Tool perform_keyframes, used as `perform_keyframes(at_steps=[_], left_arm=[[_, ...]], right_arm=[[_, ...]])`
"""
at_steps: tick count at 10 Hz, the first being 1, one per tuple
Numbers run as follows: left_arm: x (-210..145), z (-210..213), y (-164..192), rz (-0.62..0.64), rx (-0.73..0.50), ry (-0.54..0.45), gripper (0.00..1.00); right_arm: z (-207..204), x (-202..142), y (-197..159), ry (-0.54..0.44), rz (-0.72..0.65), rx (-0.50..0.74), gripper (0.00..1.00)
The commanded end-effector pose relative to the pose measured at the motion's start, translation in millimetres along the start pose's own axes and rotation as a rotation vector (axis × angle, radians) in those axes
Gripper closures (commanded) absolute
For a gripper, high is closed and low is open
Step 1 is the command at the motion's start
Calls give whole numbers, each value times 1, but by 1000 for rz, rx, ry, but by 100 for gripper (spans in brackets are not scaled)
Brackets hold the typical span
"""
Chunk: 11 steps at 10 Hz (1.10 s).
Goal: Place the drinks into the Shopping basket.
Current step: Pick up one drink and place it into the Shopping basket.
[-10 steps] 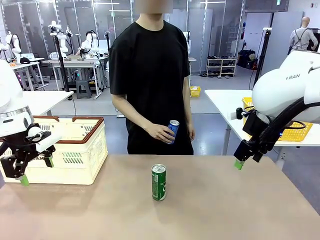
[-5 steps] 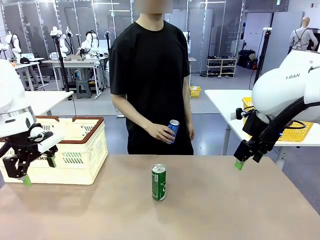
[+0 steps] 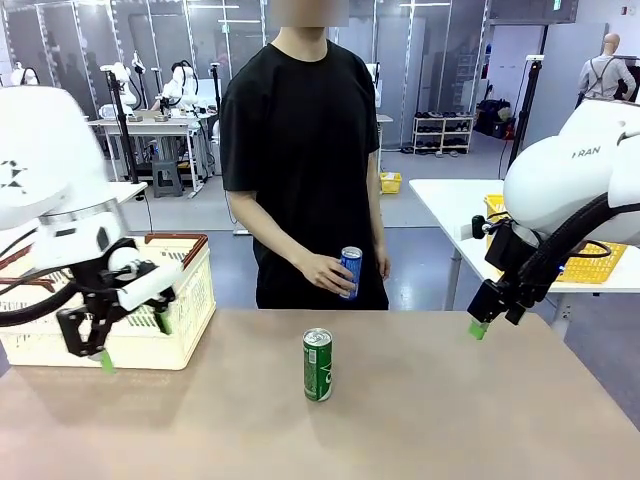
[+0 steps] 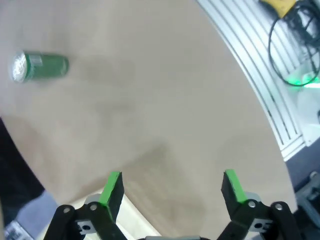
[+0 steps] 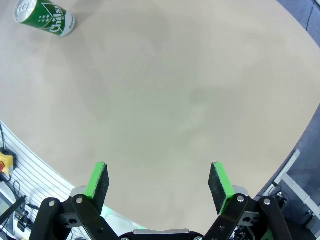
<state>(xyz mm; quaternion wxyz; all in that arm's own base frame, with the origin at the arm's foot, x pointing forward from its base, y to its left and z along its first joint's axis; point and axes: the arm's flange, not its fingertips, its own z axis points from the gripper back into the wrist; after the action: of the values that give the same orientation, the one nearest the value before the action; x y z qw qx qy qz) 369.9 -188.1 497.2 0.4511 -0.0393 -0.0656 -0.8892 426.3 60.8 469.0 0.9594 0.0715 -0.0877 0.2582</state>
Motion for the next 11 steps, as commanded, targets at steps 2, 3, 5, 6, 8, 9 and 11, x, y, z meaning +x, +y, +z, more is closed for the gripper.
perform_keyframes(at_steps=[2,3,5,6,8,9,11], left_arm=[[55,2,69,-105,13,60,0],[70,-5,95,-122,30,50,0],[91,-26,133,-129,13,43,0],[93,-37,151,-101,18,42,0],[94,-43,158,-93,7,27,0],[92,-41,152,-90,1,26,0],[82,-32,128,-94,12,34,0]], right_arm=[[2,-1,-1,8,9,-7,0],[2,-1,-1,8,9,-7,0],[2,-1,-1,8,9,-7,0],[2,-1,-1,8,9,-7,0],[2,-1,-1,8,9,-7,0],[2,-1,-1,8,9,-7,0],[2,-1,-1,8,9,-7,0]])
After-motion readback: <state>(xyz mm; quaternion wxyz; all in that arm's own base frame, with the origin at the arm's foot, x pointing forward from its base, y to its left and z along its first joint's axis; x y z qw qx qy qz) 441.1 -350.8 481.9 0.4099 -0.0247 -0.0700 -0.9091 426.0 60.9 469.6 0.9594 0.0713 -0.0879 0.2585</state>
